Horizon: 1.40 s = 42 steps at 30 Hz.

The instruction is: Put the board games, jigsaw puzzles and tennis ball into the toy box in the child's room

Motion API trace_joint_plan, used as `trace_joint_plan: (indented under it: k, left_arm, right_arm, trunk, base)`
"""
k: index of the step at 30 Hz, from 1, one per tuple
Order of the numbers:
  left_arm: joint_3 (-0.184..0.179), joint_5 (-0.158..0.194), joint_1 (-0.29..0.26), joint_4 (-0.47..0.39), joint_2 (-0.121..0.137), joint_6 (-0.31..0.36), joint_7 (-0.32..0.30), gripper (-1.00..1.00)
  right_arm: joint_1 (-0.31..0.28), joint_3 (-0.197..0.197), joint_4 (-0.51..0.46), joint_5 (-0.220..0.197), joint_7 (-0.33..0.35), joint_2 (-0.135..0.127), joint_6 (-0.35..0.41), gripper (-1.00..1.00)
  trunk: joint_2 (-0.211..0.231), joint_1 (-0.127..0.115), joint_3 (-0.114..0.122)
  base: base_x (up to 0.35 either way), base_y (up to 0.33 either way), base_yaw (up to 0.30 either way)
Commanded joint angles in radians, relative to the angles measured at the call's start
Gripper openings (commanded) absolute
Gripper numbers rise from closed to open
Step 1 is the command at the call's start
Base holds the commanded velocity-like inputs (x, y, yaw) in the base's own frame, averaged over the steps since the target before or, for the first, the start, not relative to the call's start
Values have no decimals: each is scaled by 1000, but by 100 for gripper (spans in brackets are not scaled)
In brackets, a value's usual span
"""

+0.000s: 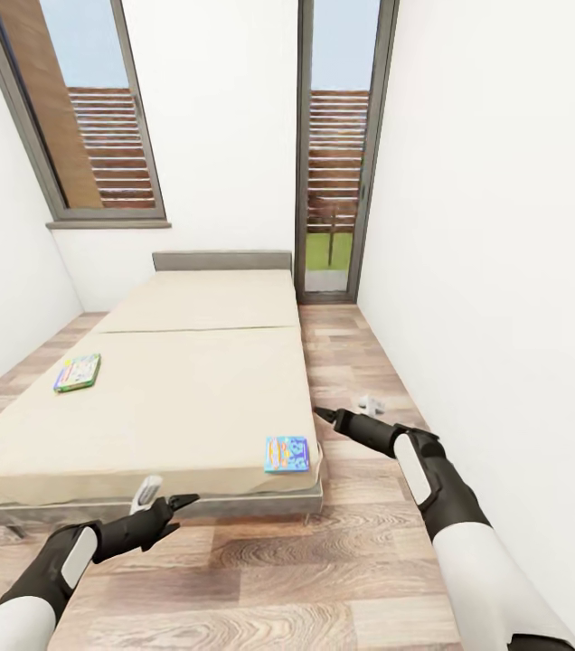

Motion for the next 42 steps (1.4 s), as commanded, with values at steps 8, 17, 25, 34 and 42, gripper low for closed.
trace_joint_plan:
  k: [8, 17, 25, 34, 42]
  left_arm:
    - [27, 2, -1, 0, 0, 9, -5, 100]
    - [89, 29, -1, 0, -1, 7, -25, 100]
    - [107, 36, -1, 0, 0, 9, -149, 100]
    - [107, 35, -1, 0, 2, 7, -277, 100]
    - [104, 32, -1, 0, 0, 4, -328, 100]
  right_arm:
    - [13, -6, -138, -108, 1, -5, 88, 100]
    - [106, -6, -235, -122, -7, 1, 112, 100]
    - [114, -5, -248, -124, -3, 2, 111, 100]
    - [116, -5, -250, -125, 0, 3, 105, 100]
    - [117, -8, -250, -125, 2, 3, 104, 100]
  trunk:
    - [-57, 31, -26]
    - [-120, 65, -54]
    - [-176, 96, -79]
    - [-239, 130, -108]
    - [-274, 149, -123]
  base:
    - [0, 0, 0]
    - [0, 0, 0]
    - [0, 0, 0]
    - [0, 0, 0]
    - [0, 0, 0]
